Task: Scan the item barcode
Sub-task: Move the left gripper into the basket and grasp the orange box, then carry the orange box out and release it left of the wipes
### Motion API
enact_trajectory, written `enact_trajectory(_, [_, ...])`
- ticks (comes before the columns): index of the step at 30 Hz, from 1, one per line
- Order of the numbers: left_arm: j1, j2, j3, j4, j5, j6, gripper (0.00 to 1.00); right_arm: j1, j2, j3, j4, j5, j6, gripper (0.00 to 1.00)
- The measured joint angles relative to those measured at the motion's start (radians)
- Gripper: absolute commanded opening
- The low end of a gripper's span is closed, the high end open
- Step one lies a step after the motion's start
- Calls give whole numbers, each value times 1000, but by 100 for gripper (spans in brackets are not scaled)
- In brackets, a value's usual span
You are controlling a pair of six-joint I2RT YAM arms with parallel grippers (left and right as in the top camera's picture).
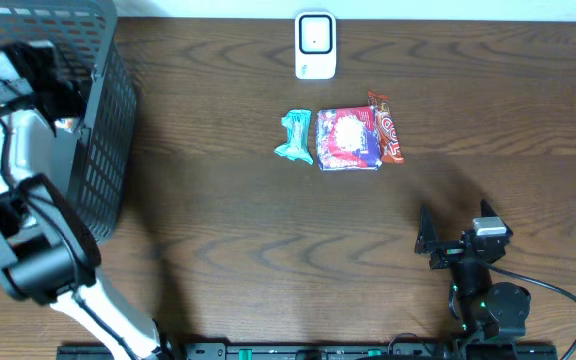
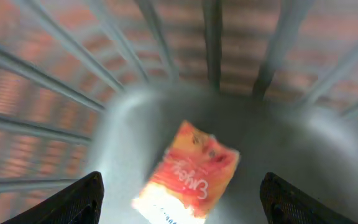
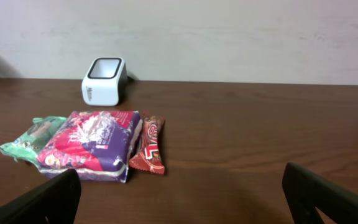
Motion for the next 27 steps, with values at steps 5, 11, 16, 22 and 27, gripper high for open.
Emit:
enact_trajectory(5, [0,77,-2,3,0,107,81,0,0,0,0,0,0,99])
enact_trajectory(11, [0,110,-2,29,3,163,72,0,0,0,0,0,0,99])
enact_trajectory(16, [0,117,-1,18,11,178,21,0,0,0,0,0,0,99])
enact_trajectory(22, [0,114,6,6,10,183,7,0,0,0,0,0,0,99])
enact_trajectory(27, [0,93,-1,0,10,163,8,0,0,0,0,0,0,99])
